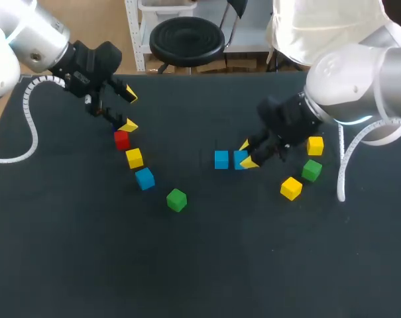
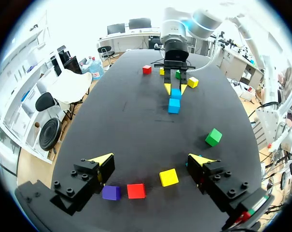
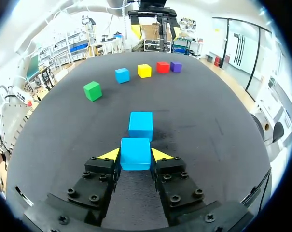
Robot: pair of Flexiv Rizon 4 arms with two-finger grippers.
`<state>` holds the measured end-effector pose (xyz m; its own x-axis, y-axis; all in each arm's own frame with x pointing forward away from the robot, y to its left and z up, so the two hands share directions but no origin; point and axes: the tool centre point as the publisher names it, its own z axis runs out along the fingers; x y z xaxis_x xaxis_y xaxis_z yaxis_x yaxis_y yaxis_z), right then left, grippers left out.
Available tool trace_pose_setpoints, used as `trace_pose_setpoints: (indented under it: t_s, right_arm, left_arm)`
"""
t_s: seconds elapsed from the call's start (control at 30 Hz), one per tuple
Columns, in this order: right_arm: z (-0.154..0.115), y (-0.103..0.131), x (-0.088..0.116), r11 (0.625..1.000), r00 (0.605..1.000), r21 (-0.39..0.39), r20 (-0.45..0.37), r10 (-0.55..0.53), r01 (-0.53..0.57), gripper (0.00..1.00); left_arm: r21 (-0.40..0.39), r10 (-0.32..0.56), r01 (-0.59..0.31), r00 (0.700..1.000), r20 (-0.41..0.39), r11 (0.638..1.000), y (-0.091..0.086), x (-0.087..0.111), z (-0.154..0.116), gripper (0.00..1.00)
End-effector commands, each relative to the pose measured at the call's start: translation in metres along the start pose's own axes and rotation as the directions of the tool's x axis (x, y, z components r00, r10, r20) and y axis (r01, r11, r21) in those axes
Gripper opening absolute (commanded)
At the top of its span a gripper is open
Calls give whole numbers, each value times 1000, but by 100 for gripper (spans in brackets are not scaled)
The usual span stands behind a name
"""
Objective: Place the blue cubes, place green cubes on the blue cubes, place the yellow cubes on the green cubes, then place the red cubes on the yellow cubes, and place purple cube on the red cubes.
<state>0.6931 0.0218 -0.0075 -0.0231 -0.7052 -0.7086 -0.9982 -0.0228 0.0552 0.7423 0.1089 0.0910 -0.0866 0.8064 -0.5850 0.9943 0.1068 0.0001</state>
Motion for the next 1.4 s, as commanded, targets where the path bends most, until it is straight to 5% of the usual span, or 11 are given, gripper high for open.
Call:
trace_pose_setpoints:
  t_s: [0.03, 1.4]
  right_arm:
    - [-1, -2, 0, 1000, 1000, 3, 2, 1, -1, 0]
    - [3, -5, 2, 1000, 1000, -9, -9, 24, -25, 0]
  left_arm:
    - [-2, 1, -1, 1000, 0, 1000, -1, 0, 0, 100]
    - [-2, 1, -1, 1000, 0, 1000, -1, 0, 0, 100]
